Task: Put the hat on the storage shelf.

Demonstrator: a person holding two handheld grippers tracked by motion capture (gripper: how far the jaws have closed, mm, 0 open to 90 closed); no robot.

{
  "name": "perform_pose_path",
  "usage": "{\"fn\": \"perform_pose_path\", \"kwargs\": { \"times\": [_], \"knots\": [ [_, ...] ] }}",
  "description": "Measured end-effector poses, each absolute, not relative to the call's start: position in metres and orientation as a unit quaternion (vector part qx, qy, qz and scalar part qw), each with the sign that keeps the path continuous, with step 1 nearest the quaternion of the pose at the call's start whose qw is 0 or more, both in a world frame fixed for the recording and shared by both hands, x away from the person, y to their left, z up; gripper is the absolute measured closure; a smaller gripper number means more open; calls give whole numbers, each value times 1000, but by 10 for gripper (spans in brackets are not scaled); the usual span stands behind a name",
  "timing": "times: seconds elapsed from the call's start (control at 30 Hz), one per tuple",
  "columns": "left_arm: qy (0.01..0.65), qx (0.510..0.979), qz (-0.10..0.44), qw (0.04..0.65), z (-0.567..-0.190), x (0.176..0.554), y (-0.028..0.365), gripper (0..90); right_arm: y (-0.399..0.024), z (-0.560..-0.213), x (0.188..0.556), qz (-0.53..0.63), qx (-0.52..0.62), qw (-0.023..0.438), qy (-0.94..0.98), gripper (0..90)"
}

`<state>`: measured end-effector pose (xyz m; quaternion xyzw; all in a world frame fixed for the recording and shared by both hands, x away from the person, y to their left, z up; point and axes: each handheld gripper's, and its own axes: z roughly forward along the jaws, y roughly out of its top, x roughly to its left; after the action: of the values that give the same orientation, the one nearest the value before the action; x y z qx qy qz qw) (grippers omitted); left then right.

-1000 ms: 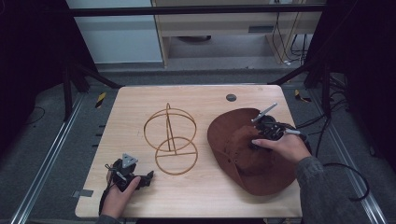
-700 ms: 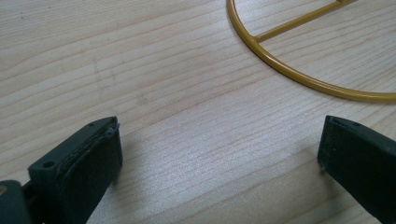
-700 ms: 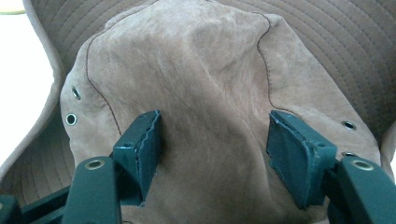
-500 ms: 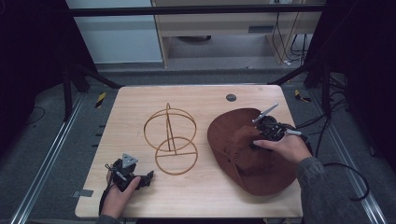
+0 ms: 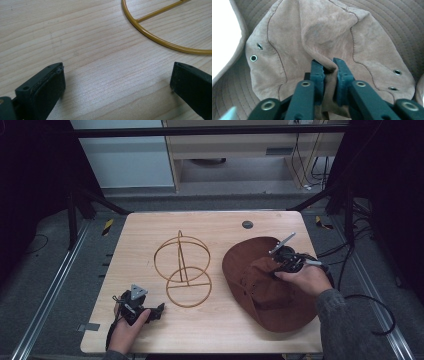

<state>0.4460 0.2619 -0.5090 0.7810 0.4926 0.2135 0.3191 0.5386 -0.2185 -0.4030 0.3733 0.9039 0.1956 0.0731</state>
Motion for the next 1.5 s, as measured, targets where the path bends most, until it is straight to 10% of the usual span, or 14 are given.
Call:
{"fn": "perform_pose_path", "kwargs": {
  "times": [1.5],
  "knots": [
    [492,781,214,319,-509,446,262,0,-222,-277,497,392,366,149,831,892]
  ]
}}
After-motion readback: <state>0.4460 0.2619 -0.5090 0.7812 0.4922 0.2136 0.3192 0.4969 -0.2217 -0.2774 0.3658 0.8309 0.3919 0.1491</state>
